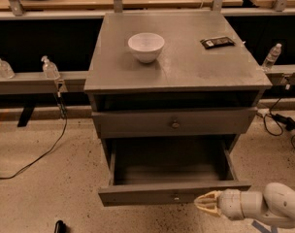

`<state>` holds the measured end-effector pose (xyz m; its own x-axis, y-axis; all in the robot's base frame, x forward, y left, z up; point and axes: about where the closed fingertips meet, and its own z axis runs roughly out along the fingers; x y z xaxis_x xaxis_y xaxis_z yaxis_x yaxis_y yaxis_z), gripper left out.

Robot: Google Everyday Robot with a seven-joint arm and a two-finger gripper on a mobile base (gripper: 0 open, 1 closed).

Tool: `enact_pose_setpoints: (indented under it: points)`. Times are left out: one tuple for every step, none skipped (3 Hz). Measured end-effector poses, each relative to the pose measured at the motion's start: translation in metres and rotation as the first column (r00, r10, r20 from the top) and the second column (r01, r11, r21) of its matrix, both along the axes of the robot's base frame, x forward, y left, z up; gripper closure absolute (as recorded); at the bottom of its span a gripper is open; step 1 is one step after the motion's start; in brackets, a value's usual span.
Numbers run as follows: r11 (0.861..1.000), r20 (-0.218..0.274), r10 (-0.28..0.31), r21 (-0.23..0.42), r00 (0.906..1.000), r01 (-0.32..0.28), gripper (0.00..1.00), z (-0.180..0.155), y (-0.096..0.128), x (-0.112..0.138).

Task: Close middle drawer

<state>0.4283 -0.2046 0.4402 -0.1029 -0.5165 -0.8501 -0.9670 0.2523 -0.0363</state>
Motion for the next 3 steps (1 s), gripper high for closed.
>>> enact_pose_setpoints:
  points:
    - [1.0, -0.008, 0.004, 0.005, 1.0, -0.004, 1.0, 0.0045, 0.0026, 0.0004]
    - [1.0, -0.009, 0.004, 0.005, 1.0, -0.004, 1.0, 0.0047, 0.0027, 0.0004]
    - [1.0, 0.029, -0.002, -0.018, 0.9996, 0.003, 1.0, 0.0003, 0.0039, 0.0021]
